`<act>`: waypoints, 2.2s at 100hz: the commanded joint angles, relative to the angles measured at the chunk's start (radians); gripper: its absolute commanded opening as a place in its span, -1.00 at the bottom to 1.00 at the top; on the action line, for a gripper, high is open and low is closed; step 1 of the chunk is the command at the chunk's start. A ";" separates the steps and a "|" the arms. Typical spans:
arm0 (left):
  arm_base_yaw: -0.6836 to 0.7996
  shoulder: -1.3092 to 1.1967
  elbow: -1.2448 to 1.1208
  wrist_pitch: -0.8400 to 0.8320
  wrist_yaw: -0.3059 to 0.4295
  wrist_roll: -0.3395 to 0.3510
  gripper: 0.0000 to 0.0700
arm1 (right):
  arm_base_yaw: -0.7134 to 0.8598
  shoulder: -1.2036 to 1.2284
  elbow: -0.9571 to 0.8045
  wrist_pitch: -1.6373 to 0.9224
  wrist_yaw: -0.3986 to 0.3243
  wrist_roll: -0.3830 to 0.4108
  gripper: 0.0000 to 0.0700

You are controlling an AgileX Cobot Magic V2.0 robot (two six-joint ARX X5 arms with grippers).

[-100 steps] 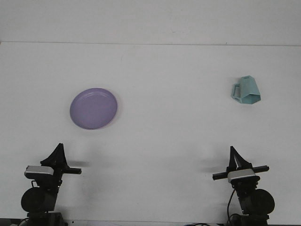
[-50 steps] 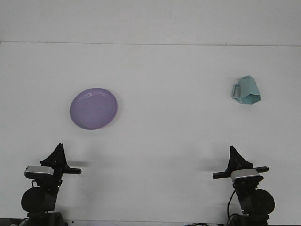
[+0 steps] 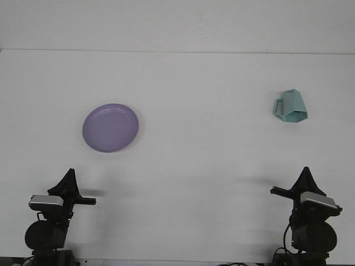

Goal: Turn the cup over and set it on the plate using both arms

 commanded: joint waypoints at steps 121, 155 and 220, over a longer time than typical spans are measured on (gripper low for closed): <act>0.002 -0.001 -0.018 0.005 -0.003 -0.021 -0.96 | -0.374 1.504 0.559 0.612 -0.373 -0.634 0.22; 0.002 -0.001 -0.018 0.005 -0.003 -0.021 -0.96 | -0.393 1.730 0.725 0.674 -0.435 -0.692 0.24; 0.002 -0.001 -0.018 -0.014 -0.003 -0.021 -0.96 | -0.412 1.948 0.917 0.729 -0.583 -0.694 0.10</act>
